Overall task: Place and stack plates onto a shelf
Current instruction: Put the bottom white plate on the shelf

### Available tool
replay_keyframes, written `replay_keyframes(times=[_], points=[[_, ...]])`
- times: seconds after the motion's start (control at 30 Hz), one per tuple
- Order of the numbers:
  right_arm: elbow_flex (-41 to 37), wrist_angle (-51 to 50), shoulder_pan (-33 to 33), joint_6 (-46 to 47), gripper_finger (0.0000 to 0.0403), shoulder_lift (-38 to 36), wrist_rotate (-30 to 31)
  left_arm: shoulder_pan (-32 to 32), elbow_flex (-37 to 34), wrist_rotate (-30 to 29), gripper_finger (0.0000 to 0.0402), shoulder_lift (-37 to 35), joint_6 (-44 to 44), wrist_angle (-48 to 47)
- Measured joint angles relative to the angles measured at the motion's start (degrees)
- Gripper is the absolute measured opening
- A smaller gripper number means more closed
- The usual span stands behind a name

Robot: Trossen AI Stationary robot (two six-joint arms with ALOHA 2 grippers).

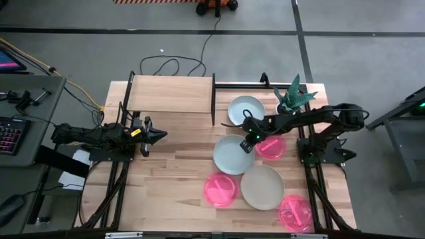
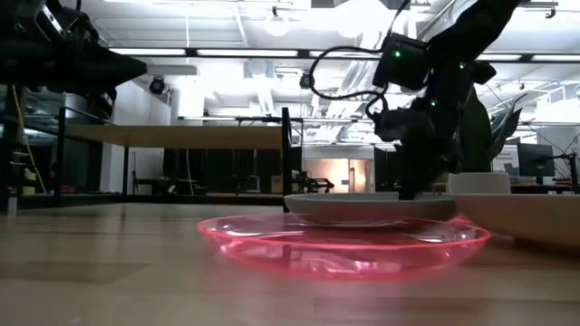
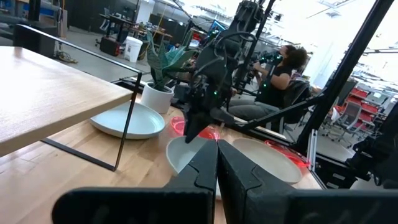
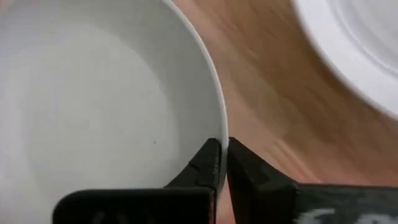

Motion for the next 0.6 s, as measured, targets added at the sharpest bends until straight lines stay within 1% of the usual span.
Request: replay_keyframes(times=[0.43,0.53,0.6], points=[[6.76,-2.03,-1.17,-3.07,0.0000,-7.80,-10.64,0.02,-0.02,-0.04,0.0001,0.02,0.00,0.02],[9.83,-1.96,-0.98,-4.05,0.0000,-8.18,-14.08,0.00,0.00,-0.04,0.0001,0.02,0.00,0.03],[12.62,-0.96,-0.52,-4.17,0.0000,-7.91,-13.83,0.01,-0.02,-0.02,0.0001,0.02,0.00,-0.01]])
